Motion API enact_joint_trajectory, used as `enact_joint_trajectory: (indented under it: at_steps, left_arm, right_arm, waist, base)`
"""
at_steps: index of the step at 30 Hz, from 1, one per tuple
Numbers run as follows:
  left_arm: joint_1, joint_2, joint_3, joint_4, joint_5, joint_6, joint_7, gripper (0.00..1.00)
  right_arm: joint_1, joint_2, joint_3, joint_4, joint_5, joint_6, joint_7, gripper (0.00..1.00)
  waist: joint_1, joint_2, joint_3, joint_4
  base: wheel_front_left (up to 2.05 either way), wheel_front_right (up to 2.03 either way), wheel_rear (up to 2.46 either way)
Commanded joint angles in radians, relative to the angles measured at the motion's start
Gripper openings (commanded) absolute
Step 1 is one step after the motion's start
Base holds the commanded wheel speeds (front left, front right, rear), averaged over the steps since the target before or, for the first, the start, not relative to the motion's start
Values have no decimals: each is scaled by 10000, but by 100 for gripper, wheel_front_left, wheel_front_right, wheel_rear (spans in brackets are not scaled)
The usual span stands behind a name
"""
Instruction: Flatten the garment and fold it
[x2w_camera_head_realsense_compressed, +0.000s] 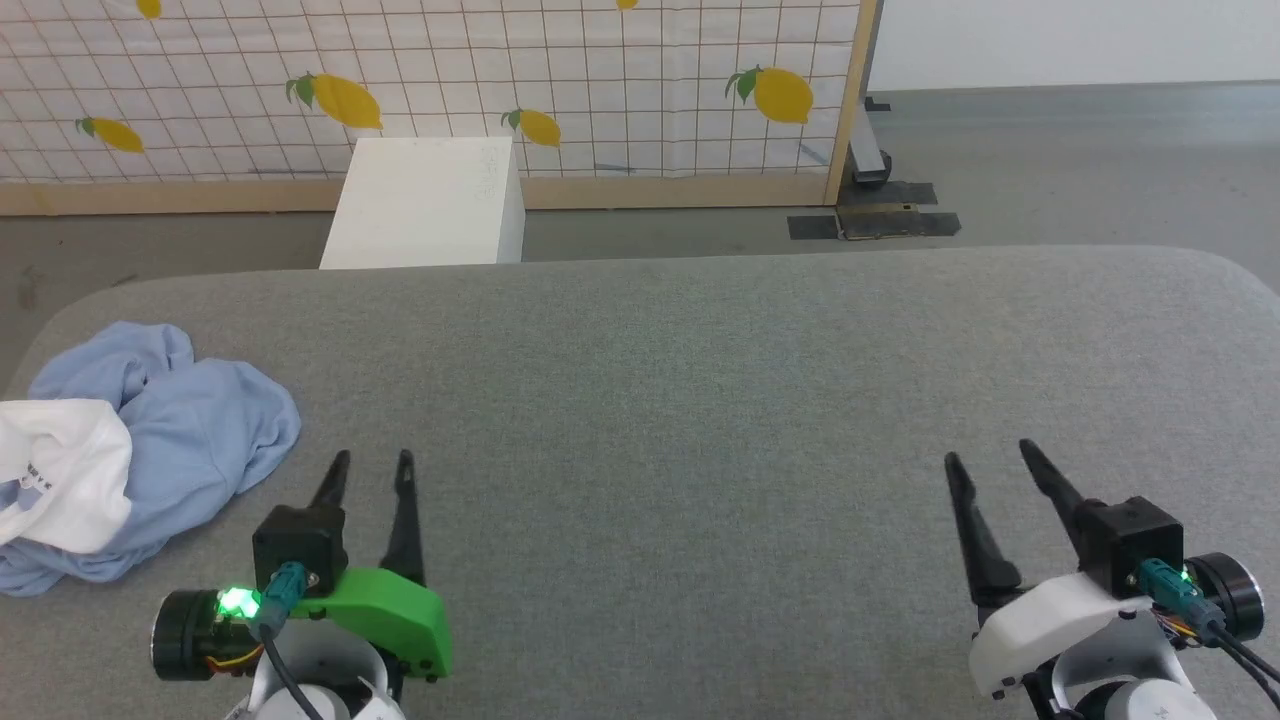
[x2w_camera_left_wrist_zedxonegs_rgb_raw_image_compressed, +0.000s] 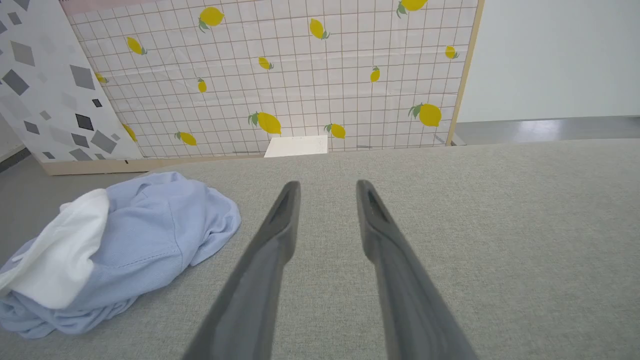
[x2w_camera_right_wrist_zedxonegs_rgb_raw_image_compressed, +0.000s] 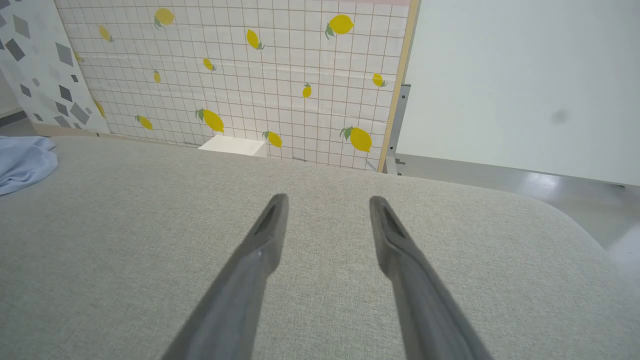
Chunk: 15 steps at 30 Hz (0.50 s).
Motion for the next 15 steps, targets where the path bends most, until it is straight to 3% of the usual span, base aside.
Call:
enact_joint_trajectory:
  at_steps: [1,15]
  left_arm:
    - [-6,-1,-15,18,-18,21,-24,100]
    - [-100,19,-183,278,-232,286,-318,100]
  right_arm:
    - [-6,0,-4,6,15,0,-19,100]
    - [-69,3,-33,132,97,-2,-241,100]
  waist:
    - [0,0,0,1]
    - [0,0,-22,362]
  base:
    - [0,0,0]
    - [0,0,0]
